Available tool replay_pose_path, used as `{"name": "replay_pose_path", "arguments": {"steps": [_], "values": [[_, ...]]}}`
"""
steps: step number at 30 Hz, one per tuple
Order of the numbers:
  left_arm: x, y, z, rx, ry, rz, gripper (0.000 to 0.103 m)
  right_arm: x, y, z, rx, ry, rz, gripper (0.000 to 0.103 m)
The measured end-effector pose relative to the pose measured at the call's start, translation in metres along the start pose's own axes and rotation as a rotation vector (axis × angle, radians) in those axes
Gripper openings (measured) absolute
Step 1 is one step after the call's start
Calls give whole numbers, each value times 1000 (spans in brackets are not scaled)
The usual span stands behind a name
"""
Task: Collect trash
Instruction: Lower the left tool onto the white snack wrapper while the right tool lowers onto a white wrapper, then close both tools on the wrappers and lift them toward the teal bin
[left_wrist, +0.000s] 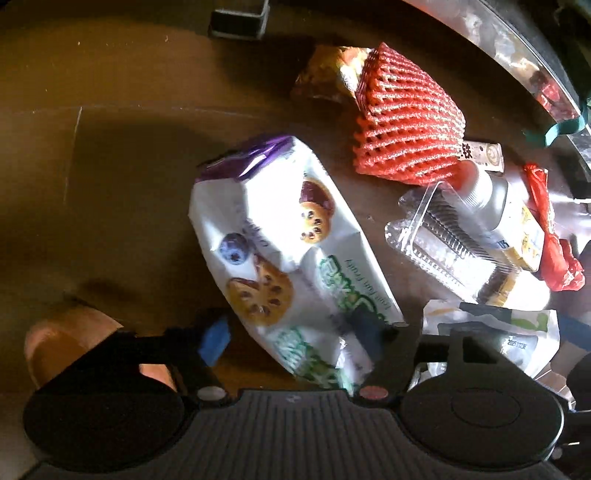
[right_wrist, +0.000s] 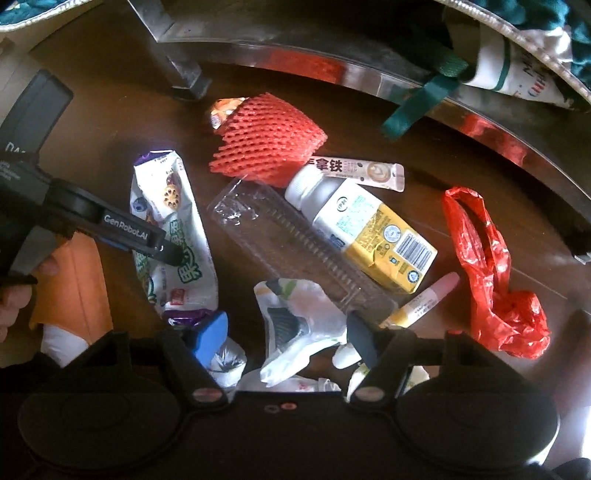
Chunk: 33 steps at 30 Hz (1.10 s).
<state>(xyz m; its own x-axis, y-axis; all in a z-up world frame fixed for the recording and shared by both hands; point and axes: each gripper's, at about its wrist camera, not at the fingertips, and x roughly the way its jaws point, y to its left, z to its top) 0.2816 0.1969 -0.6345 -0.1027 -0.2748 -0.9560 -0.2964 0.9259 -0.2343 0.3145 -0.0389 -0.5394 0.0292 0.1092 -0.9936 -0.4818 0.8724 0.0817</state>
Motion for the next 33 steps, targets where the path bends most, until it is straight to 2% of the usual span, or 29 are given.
{"name": "replay_pose_path", "arguments": {"steps": [1,2,5,7,8,9,10,12,14,17,22,26,31,33], "values": [[0,2,-1,-5,-4,-11,57,1,0,0,1,4,-5,47],[0,2,-1,-11,-9,-22,52,3,1,1,2,17,-18,24],[-3,4,-2,-27,-29,-31,41,6,-1,0,18,34,-22,22],[-5,6,-2,-46,-31,-48,38,4,0,-3,4,30,-33,19],[-7,7,-3,-48,-38,-56,30,2,1,-4,2,34,-36,17],[-9,6,-4,-39,-39,-58,28,0,1,-6,2,33,-39,17],[-11,5,-5,-29,-40,-56,21,-3,2,-8,5,26,-36,15],[-15,5,-7,-16,-49,-43,18,-9,3,-11,10,25,-31,13],[-15,1,-6,-6,-62,-28,11,-21,7,-14,14,19,-25,12],[-29,0,-8,18,-81,-5,8,-42,14,-17,-4,-5,-31,12],[-70,-5,-17,68,-136,16,7,-100,20,-19,-15,-90,-44,12],[-125,-17,-23,135,-202,22,7,-159,21,-20,-10,-181,-62,12],[-199,-26,-41,172,-276,-37,8,-238,20,-28,23,-295,-66,12],[-236,-37,-51,218,-334,-12,8,-271,22,-36,24,-355,-78,12]]}}
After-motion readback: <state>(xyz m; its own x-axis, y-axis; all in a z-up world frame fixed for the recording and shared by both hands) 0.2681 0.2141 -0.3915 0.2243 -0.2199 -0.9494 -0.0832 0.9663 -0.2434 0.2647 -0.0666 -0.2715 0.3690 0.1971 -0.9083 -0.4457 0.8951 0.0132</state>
